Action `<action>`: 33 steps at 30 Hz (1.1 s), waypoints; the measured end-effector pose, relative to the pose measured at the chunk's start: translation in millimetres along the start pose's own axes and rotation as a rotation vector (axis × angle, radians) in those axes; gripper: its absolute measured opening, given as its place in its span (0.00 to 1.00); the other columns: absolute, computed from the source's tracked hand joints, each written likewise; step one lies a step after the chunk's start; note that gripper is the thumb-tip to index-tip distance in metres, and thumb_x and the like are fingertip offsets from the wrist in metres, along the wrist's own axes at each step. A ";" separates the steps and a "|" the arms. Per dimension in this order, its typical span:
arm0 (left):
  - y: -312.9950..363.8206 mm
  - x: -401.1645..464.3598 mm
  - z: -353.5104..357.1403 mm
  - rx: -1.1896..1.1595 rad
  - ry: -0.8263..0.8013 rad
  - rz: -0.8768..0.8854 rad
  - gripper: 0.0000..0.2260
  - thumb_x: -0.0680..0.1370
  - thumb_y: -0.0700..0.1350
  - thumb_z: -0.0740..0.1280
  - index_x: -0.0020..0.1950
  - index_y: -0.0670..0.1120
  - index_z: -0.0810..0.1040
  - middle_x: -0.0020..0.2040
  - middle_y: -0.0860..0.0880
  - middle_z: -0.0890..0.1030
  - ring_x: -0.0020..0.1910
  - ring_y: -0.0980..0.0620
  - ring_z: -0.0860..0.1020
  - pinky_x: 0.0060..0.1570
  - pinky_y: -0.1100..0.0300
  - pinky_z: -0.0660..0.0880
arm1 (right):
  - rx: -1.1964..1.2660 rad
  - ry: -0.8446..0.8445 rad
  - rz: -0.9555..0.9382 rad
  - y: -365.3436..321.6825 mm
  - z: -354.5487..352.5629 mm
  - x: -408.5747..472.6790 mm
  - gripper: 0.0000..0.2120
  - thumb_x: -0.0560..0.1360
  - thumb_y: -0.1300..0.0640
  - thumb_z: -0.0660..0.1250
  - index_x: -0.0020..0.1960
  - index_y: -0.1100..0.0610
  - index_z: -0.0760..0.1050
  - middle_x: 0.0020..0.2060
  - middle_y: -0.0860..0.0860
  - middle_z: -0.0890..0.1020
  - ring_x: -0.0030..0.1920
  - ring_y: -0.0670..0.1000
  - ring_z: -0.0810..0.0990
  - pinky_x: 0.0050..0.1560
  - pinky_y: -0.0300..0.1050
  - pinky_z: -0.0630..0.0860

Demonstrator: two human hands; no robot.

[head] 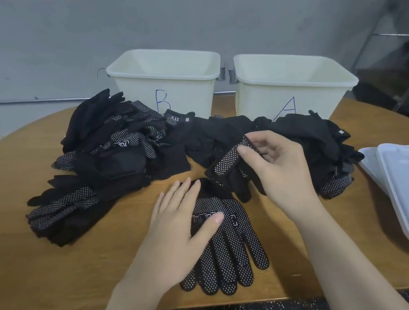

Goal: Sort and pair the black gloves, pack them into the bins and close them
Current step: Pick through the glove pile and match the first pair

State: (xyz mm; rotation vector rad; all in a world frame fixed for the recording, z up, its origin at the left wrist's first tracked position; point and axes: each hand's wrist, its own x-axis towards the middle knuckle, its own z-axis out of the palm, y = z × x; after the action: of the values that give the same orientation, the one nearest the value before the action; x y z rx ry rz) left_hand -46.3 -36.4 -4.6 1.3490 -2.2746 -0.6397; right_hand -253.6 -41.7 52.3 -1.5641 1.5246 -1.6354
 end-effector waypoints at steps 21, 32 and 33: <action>-1.7 -36.5 -34.9 -1.021 0.544 -0.214 0.21 0.83 0.54 0.65 0.53 0.34 0.75 0.53 0.31 0.79 0.55 0.29 0.79 0.58 0.26 0.74 | 0.414 -0.228 0.327 -30.9 71.0 -30.7 0.05 0.77 0.57 0.74 0.52 0.50 0.84 0.45 0.54 0.88 0.48 0.53 0.87 0.54 0.52 0.81; -13.7 -45.2 -43.2 -0.896 0.674 -0.112 0.20 0.80 0.60 0.64 0.41 0.43 0.75 0.38 0.42 0.76 0.39 0.50 0.73 0.40 0.48 0.71 | -0.182 -0.507 -0.259 -37.8 69.2 -43.0 0.26 0.77 0.59 0.72 0.73 0.44 0.74 0.70 0.38 0.74 0.74 0.42 0.68 0.75 0.37 0.62; -15.8 -45.4 -43.1 -0.894 0.669 -0.103 0.20 0.80 0.59 0.64 0.43 0.43 0.78 0.40 0.41 0.78 0.40 0.49 0.75 0.40 0.47 0.73 | -0.199 -0.579 -0.273 -36.8 71.0 -46.7 0.28 0.75 0.52 0.73 0.74 0.44 0.73 0.71 0.36 0.72 0.75 0.41 0.66 0.73 0.32 0.60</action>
State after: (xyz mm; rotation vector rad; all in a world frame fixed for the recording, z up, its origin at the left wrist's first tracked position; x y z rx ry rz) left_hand 9.2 -10.2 15.6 0.9959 -1.1561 -0.9105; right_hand -163.8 -19.3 48.0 -2.1887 1.2207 -1.0221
